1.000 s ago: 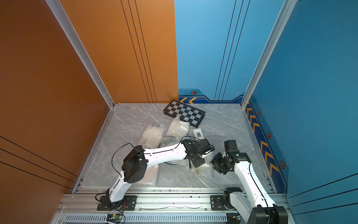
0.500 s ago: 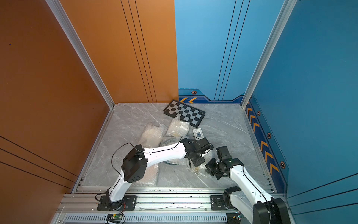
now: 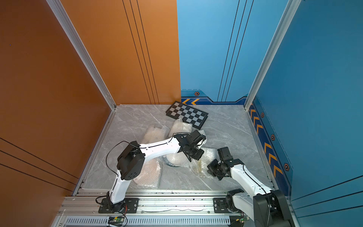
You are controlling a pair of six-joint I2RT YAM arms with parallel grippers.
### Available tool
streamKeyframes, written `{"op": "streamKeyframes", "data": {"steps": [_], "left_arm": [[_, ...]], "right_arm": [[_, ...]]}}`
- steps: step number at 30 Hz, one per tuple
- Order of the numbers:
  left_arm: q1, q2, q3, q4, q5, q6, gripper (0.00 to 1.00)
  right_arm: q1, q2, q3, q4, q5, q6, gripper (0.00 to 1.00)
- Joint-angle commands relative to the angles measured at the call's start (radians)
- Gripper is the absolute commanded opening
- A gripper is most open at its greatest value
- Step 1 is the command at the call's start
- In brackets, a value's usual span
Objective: Unpack dinner plates from bubble wrap
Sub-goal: Unwrap the bubble wrap at the center of the board.
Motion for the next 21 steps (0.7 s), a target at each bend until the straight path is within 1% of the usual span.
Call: {"op": "streamKeyframes", "data": {"steps": [1,3,5,9,14,16,21], "left_arm": [[0.028,-0.053,0.019,0.052,0.026,-0.06,0.0],[0.054,-0.066,-0.026,0.127,0.069,-0.13,0.0],[0.077,-0.08,-0.06,0.168,0.079,-0.173,0.0],[0.089,-0.088,-0.058,0.157,0.076,-0.158,0.0],[0.119,-0.089,-0.1,0.195,0.084,-0.211,0.0],[0.131,-0.098,-0.113,0.204,0.076,-0.212,0.0],[0.131,-0.096,-0.106,0.199,0.108,-0.2,0.0]], "right_arm": [[0.003,0.038,-0.021,-0.104,0.116,-0.017,0.0],[0.002,0.046,-0.012,-0.121,0.125,-0.025,0.0],[-0.001,0.057,-0.007,-0.137,0.133,-0.033,0.0],[-0.008,0.074,-0.007,-0.142,0.133,-0.044,0.0],[-0.024,0.069,0.008,-0.167,0.141,-0.056,0.0],[-0.034,0.067,0.01,-0.168,0.135,-0.065,0.0],[-0.044,0.014,0.023,-0.165,0.116,-0.068,0.0]]}}
